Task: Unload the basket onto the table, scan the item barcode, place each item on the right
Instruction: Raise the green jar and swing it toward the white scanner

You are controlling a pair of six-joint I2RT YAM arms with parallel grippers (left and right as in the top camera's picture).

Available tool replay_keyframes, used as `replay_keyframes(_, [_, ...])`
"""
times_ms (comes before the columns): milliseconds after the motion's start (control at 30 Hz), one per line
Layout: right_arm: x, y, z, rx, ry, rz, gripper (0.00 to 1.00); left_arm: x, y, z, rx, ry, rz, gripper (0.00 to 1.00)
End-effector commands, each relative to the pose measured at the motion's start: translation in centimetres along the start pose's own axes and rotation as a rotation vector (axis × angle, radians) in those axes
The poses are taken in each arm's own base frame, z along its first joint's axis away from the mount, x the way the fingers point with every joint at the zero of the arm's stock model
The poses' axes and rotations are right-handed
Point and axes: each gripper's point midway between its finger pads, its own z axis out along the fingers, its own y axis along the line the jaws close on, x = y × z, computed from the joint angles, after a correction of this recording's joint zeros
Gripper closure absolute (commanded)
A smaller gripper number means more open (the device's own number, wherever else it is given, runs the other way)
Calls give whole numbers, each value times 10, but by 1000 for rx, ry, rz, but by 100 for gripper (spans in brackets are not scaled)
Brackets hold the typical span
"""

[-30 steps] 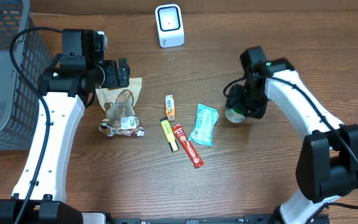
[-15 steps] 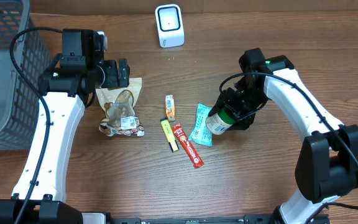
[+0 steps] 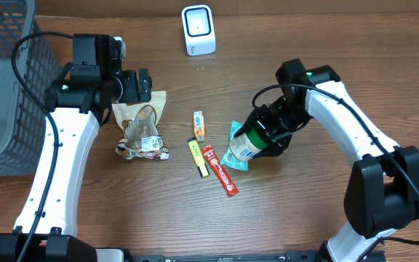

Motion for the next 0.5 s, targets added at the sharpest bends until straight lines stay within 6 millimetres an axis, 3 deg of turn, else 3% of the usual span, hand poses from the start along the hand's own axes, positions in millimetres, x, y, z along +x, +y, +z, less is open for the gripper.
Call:
replay_keyframes(0, [20,18,1,-56,66,-25,64,-2,-1,1,5,-2,-6,0])
replay_keyframes(467, [58,31,20,-55,183,-25,69,-2,-1,1,5,-2,-6,0])
